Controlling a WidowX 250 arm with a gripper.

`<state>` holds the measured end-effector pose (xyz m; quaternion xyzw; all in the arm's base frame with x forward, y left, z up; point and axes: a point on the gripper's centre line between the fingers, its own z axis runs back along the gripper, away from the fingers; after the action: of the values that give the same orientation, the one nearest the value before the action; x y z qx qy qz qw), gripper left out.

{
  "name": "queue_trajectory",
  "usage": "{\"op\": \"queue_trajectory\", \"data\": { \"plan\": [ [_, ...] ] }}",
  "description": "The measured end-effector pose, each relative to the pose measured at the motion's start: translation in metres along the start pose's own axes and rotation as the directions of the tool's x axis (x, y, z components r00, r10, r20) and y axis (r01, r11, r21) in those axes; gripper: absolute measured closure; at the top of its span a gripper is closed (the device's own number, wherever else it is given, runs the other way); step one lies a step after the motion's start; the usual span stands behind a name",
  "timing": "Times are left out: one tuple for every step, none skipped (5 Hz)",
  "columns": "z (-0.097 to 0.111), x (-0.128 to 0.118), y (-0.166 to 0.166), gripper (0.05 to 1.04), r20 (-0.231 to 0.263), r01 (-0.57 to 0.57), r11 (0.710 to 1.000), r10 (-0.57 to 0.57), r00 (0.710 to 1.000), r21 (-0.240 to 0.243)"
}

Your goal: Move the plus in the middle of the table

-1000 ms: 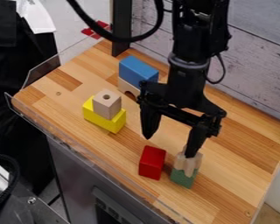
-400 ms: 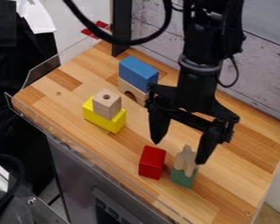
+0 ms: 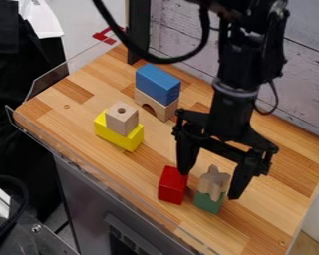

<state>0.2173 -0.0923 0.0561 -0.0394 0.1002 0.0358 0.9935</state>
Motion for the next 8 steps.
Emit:
{"op": "queue_trajectory", "data": {
  "plan": [
    [-0.007,0.003,0.001,0.122,-0.017,-0.012,1.0,0.012,1.0,-0.014],
    [-0.011,0.007,0.003,0.399,-0.021,-0.025,0.999,0.024,0.999,-0.023],
    [-0.011,0.009,0.004,0.638,-0.015,-0.031,0.999,0.03,0.999,-0.03],
    [-0.011,0.009,0.004,0.64,-0.015,-0.032,0.999,0.032,0.999,-0.03],
    [-0.005,0.007,0.005,0.64,-0.001,-0.027,0.999,0.027,1.0,-0.029],
    [0.002,0.012,0.006,0.64,0.01,-0.015,0.999,0.015,1.0,-0.028],
    [0.021,0.029,0.018,0.64,0.045,-0.019,0.999,0.021,0.999,-0.05],
    [0.038,0.043,0.032,0.64,0.073,-0.031,0.997,0.036,0.997,-0.072]
  ]
}}
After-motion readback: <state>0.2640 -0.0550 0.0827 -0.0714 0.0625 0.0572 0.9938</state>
